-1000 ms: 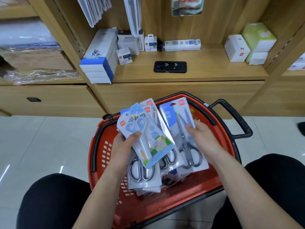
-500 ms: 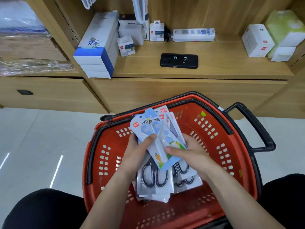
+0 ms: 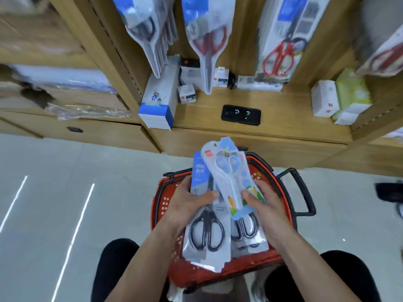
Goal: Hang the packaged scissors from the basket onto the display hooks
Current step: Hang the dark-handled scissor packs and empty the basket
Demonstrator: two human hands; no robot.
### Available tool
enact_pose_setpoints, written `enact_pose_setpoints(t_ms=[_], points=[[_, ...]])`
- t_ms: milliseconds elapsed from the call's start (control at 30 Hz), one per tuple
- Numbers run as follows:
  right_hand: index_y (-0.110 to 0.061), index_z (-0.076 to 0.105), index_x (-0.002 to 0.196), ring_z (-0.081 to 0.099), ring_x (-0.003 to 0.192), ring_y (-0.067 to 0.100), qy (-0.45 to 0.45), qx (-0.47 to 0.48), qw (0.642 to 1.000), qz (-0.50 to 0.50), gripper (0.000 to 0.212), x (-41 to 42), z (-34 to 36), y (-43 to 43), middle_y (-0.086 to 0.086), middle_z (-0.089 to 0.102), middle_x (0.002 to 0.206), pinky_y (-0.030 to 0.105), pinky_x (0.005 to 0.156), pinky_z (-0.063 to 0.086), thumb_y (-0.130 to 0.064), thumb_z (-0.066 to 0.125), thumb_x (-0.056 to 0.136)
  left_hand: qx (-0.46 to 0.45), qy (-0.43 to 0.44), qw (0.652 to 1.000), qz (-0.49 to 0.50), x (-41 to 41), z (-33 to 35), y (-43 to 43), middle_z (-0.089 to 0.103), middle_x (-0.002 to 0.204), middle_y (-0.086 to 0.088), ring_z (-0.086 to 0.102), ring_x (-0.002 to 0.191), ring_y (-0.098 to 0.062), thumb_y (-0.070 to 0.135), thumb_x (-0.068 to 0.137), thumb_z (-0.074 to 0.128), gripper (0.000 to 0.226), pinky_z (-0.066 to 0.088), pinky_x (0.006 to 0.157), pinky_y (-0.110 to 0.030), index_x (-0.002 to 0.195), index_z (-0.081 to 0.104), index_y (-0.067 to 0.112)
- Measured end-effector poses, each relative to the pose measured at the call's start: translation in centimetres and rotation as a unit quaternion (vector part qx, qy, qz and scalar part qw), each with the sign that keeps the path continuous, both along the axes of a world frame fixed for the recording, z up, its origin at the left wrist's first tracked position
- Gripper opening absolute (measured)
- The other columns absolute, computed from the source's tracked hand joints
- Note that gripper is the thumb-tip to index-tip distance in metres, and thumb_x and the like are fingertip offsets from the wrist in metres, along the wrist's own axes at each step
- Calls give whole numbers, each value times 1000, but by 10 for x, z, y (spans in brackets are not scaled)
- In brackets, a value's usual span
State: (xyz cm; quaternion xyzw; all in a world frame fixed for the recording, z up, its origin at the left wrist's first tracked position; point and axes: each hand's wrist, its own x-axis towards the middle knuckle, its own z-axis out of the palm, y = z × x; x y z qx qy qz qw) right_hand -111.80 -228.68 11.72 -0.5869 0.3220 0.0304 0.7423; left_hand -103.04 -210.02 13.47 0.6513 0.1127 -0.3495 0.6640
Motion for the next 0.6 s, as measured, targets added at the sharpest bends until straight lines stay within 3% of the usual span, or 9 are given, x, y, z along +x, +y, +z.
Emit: enact_pose_setpoints(t_ms=[100, 167, 233, 367, 433, 533, 600], points=[[-9, 72, 115, 74, 91, 20, -5, 0, 999, -52, 21, -8, 81, 1, 6, 79, 104, 29, 78, 58, -5, 65, 96, 1, -1, 1000, 16, -10, 81, 2, 81, 91, -5, 78, 76, -19, -10, 81, 78, 38, 60, 63, -29, 116, 69, 2], [-7, 73, 113, 74, 85, 17, -12, -6, 997, -72, 18, -14, 134, 1, 5, 79, 99, 29, 75, 57, -4, 64, 97, 4, -9, 1000, 27, -18, 135, 0, 81, 92, -6, 78, 76, -17, -10, 79, 80, 37, 60, 62, -28, 108, 69, 10], [-5, 72, 111, 73, 81, 17, -20, -13, 995, -93, 15, -18, 184, 0, 6, 79, 94, 29, 73, 57, -4, 65, 97, -1, -22, 999, 32, -24, 185, -1, 80, 101, -11, 78, 84, -21, -8, 78, 82, 43, 61, 67, -29, 113, 66, 11], [-6, 74, 109, 73, 92, 28, -21, -26, 994, -108, 14, -19, 270, 2, 14, 78, 103, 42, 90, 55, -7, 67, 97, -3, -41, 999, 32, -27, 276, 0, 80, 106, -8, 77, 98, -30, -4, 77, 86, 46, 61, 88, -46, 115, 69, 13], [-6, 75, 108, 74, 93, 30, -20, -19, 993, -114, 14, -17, 307, 4, 17, 78, 106, 44, 91, 56, -8, 67, 97, 5, -45, 999, 19, -25, 315, 0, 80, 104, -9, 77, 97, -32, 5, 71, 90, 44, 59, 95, -52, 111, 74, 13], [-5, 74, 112, 74, 96, 29, -36, -8, 990, -133, 18, -13, 348, 4, 14, 78, 106, 47, 95, 56, -11, 68, 96, 18, -55, 998, 2, -18, 360, -1, 81, 101, -9, 77, 95, -32, 5, 77, 88, 26, 58, 96, -54, 99, 80, 16], [-7, 71, 119, 73, 105, 31, -51, 11, 988, -146, 28, -8, 366, 1, 11, 78, 110, 52, 103, 53, -17, 74, 93, 24, -69, 997, 1, -13, 382, -3, 81, 102, -6, 77, 97, -32, 2, 80, 85, 27, 60, 94, -49, 102, 78, 16]])
